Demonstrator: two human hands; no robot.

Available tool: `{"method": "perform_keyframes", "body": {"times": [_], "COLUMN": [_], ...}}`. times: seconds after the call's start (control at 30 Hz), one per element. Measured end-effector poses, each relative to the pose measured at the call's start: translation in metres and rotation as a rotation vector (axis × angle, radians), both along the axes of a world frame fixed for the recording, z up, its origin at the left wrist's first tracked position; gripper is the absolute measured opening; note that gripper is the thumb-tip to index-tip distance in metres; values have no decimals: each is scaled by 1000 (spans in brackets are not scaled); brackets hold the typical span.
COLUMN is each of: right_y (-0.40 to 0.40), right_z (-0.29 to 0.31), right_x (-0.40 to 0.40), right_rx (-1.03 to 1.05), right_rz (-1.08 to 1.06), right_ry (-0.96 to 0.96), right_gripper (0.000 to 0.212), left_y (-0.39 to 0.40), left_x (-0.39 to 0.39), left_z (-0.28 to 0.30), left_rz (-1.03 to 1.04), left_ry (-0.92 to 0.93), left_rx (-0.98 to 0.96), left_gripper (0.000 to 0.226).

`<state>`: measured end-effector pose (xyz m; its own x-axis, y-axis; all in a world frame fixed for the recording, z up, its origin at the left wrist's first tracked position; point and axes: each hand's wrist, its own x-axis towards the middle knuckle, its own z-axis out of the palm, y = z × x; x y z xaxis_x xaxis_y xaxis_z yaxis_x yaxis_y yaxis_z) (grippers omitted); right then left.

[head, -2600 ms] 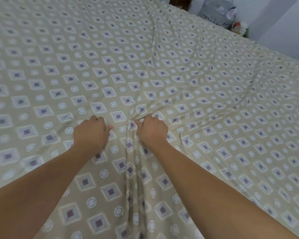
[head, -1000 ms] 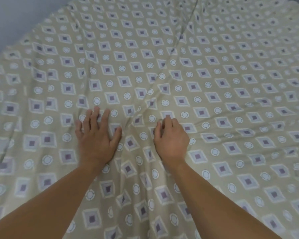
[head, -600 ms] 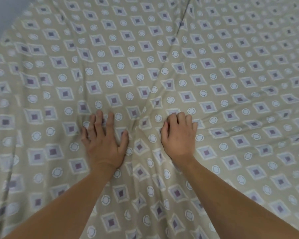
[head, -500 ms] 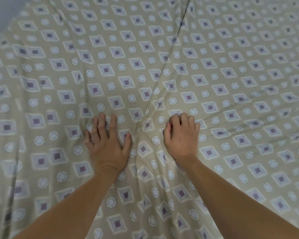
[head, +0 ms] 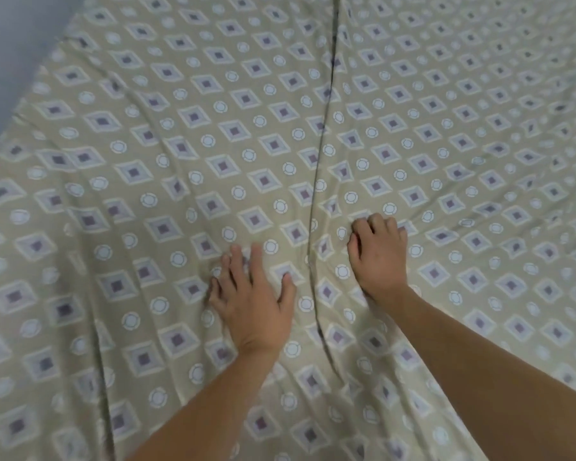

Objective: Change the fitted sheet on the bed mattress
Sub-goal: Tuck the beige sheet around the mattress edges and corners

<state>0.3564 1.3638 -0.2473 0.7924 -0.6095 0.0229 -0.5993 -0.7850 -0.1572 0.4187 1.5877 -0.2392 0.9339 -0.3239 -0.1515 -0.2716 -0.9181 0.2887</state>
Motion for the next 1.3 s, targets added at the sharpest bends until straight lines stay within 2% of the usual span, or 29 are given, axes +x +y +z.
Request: {"method": "perform_keyframes", "body": {"times": [0.07, 0.13, 0.17, 0.27, 0.37, 0.43, 0.53, 0.63, 0.7, 0.8, 0.87, 0.93, 1.03, 1.1, 1.2, 1.3], "right_y": [20, 48, 67, 120, 141, 137, 131, 141, 159, 199, 223, 232, 229, 229, 244, 263], "right_z": [12, 26, 33, 42, 38, 35, 34, 44, 53, 59, 60, 59, 61, 63, 65, 60], "right_x": [13, 33, 45, 86, 118, 131, 144, 152, 160, 195, 220, 233, 236, 243, 265, 294], "right_rx": [93, 124, 131, 172, 106, 89, 173, 233, 222, 299, 368, 391, 363, 375, 394, 330], "right_rz": [-113, -70, -17, 63, -31, -42, -17, -84, -99, -62, -11, -1, -16, -9, 66, 93], "right_ry": [-45, -108, -134, -36, 160, 222, 281, 239, 206, 167, 172, 197, 216, 171, 150, 224], "right_gripper": [22, 19, 20, 40, 58, 49, 27, 12, 12, 15, 19, 9, 20, 26, 35, 60], "left_y": [25, 51, 64, 92, 123, 136, 143, 149, 154, 175, 198, 219, 234, 235, 236, 248], "left_x": [22, 55, 75, 138, 196, 222, 243, 268, 283, 299, 311, 323, 330, 331, 330, 340], "left_z": [7, 14, 18, 27, 26, 23, 22, 21, 22, 29, 34, 38, 38, 37, 41, 38], "left_rz": [-169, -345, -371, -204, -31, -25, -119, -215, -325, -384, -334, -279, -262, -240, -61, 79], "left_ry": [-43, -102, -137, -178, -104, -128, -255, -267, -225, -163, -135, -116, -183, -219, -247, -231], "left_rx": [-17, -76, -90, -41, 77, 141, 151, 153, 152, 133, 167, 184, 93, 35, -25, 54], "left_gripper": [60, 51, 48, 55, 77, 79, 49, 23, 20, 30, 33, 29, 11, 26, 43, 49]}}
